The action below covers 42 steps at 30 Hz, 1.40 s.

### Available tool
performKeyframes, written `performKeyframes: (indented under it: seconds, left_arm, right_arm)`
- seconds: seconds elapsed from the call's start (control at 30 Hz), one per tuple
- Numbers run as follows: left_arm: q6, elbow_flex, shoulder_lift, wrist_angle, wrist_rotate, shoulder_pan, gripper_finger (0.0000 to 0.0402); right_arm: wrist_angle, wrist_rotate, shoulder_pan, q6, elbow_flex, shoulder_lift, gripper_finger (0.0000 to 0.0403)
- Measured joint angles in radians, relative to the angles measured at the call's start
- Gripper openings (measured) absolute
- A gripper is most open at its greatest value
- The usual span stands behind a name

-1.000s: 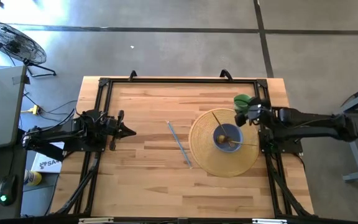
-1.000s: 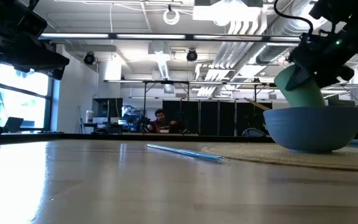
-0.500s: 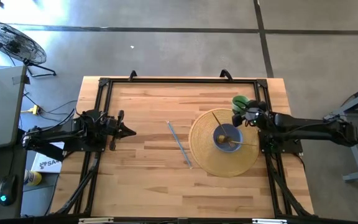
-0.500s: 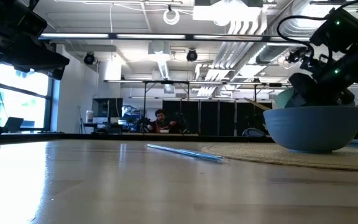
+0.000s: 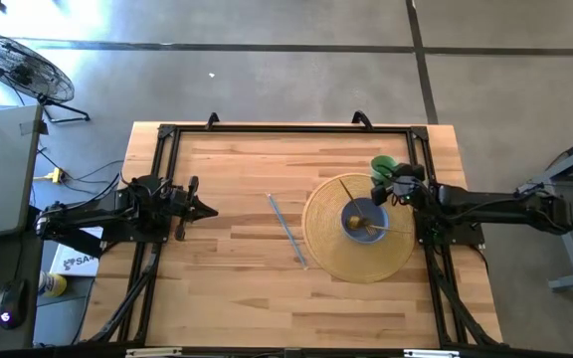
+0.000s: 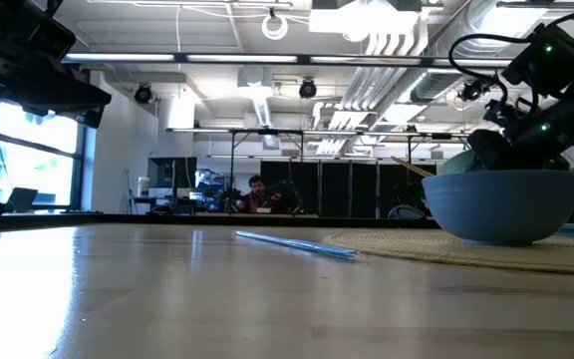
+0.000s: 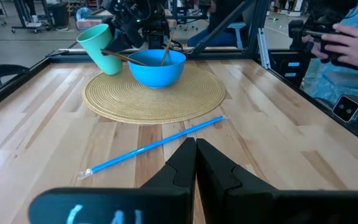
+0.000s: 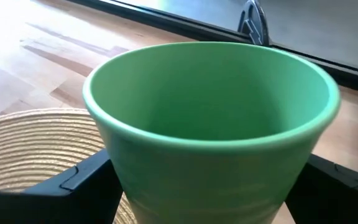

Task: Pick & Place Utensil
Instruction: Put the green cup on the brown mat to the top right of the blue bowl

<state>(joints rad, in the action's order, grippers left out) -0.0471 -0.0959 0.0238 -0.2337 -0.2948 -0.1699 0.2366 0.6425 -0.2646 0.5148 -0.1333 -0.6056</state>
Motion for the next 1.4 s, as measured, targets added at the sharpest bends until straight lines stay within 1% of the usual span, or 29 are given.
performKeyframes:
  seconds: [0.1,0.2,0.33,0.53,0.77,0.87,1.0,1.1,1.23,1.4]
  left_arm:
    - [0.000,0.000,0.000,0.000,0.000,0.000,0.0010]
    - [0.000,0.000,0.000,0.000,0.000,0.000,0.0010]
    - [0.000,0.000,0.000,0.000,0.000,0.000,0.0010]
    - [0.000,0.000,0.000,0.000,0.000,0.000,0.0010]
    - [0.000,0.000,0.000,0.000,0.000,0.000,0.0010]
    - [0.000,0.000,0.000,0.000,0.000,0.000,0.0010]
    - [0.000,0.000,0.000,0.000,0.000,0.000,0.0010]
    - [0.000,0.000,0.000,0.000,0.000,0.000,0.0010]
    - [0.000,0.000,0.000,0.000,0.000,0.000,0.0010]
    - [0.000,0.000,0.000,0.000,0.000,0.000,0.0010]
  right_arm:
    - [-0.009,0.011,0.014,-0.027,0.001,0.001,0.0350]
    - [0.012,0.053,0.042,-0.027,0.002,0.016,0.0350]
    - [0.086,0.119,0.108,0.022,0.002,0.055,0.0350]
    - [0.137,0.239,0.218,0.051,0.002,0.143,0.0350]
    - [0.176,0.316,0.299,0.084,0.010,0.210,0.0350]
    - [0.177,0.329,0.322,0.095,0.010,0.209,0.0350]
    - [0.176,0.306,0.335,0.140,0.010,0.200,0.0350]
    - [0.176,0.318,0.340,0.168,0.010,0.179,0.0350]
    - [0.171,0.310,0.340,0.225,0.010,0.131,0.0350]
    - [0.164,0.327,0.339,0.301,0.010,0.051,0.0351]
